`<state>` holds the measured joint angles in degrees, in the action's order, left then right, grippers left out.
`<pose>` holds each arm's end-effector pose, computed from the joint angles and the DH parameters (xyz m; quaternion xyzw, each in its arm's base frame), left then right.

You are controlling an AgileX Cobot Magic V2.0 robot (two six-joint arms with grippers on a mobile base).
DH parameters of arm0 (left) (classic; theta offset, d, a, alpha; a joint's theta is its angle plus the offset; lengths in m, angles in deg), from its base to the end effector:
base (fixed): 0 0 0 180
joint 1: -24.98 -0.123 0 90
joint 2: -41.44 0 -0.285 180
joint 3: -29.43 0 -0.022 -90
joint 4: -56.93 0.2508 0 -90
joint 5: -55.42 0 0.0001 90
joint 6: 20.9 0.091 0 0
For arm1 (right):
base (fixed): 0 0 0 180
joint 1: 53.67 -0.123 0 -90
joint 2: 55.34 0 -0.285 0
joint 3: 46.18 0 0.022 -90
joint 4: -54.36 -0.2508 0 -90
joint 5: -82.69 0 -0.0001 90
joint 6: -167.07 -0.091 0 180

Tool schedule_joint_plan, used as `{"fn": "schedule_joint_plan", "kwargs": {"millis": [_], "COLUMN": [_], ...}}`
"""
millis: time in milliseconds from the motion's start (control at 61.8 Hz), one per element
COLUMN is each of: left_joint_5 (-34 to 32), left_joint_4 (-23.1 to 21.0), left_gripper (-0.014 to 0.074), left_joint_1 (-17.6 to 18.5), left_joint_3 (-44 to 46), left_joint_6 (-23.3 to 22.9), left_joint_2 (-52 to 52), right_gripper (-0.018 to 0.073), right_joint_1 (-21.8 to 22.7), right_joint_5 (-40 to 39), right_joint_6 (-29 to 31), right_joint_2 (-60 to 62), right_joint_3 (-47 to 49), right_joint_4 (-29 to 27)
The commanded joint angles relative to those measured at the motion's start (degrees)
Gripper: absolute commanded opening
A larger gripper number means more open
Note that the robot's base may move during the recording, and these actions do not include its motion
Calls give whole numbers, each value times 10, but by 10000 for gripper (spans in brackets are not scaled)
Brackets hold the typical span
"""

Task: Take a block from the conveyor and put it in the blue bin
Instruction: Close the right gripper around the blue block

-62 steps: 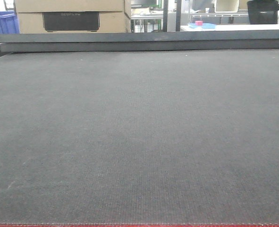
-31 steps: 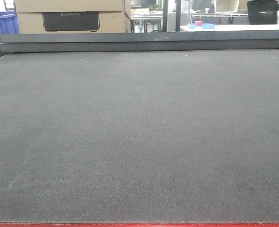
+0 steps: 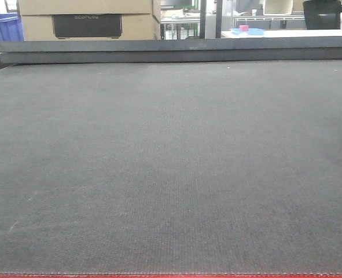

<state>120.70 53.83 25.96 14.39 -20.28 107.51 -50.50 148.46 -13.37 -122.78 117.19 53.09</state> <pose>0.1790 -0.0075 0.3683 0.0096 0.9569 -0.0277 0.2889 0.1833 -0.0083 0.3553 0.0322 0.9650 0.0047 0.2603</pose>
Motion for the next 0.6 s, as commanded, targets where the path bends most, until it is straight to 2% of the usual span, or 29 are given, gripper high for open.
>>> {"fn": "schedule_joint_plan", "kwargs": {"millis": [0, 178, 324, 405, 518, 583], "left_joint_5": [-17, -18, -17, -17, -17, -17], "left_joint_4": [-7, -7, -7, -7, -7, -7], "left_gripper": [-111, -111, -111, -111, -111, -111], "left_joint_1": [0, 0, 0, 0, 0, 0], "left_joint_3": [6, 6, 6, 6, 6, 6], "left_joint_6": [-35, -39, -39, -39, -39, -39], "left_joint_2": [27, 76, 96, 100, 100, 100], "right_gripper": [-162, -162, -130, -15, 275, 361], "right_joint_1": [3, 3, 3, 3, 3, 3], "right_joint_5": [31, 27, 8, 7, -3, -15], "right_joint_6": [-3, -46, -49, -52, -63, -63], "right_joint_2": [-51, -137, -194, -222, -259, -272], "right_joint_3": [11, 32, 40, 40, 40, 40], "right_joint_4": [0, 0, 0, 0, 0, -3]}}
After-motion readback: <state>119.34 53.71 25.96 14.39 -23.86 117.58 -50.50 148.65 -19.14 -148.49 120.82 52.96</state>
